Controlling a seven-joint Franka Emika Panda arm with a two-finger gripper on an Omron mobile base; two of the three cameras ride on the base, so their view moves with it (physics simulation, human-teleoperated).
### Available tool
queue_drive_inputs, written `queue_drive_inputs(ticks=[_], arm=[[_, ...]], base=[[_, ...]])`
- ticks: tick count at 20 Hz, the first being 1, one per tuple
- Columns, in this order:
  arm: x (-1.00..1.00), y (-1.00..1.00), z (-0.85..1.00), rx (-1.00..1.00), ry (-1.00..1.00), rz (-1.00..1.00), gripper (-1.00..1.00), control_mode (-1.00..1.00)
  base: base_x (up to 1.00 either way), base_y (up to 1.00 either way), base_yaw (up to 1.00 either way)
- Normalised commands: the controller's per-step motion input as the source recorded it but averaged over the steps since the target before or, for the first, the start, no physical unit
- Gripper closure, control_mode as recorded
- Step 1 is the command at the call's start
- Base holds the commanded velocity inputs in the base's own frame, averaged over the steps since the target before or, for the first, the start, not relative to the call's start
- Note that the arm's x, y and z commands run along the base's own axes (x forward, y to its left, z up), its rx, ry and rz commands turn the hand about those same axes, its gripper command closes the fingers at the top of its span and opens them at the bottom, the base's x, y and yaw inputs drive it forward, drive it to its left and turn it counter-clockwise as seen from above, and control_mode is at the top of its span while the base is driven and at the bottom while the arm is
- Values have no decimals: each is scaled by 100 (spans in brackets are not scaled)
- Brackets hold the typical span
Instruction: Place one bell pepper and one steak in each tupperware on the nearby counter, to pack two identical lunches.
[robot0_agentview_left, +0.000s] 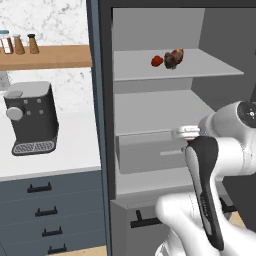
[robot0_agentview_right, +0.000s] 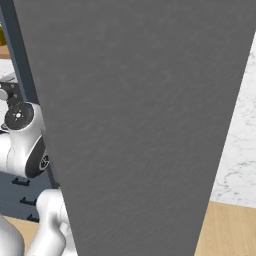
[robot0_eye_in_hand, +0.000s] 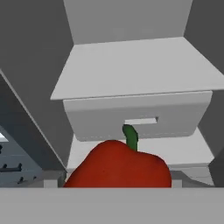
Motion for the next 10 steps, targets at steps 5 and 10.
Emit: queue_drive_inputs(ticks=[5, 10], arm=[[-14, 11, 0, -2, 1, 0, 100, 100], [0, 0, 0, 0, 0, 0, 100, 100]], base=[[-6, 7, 0], [-28, 90, 0]])
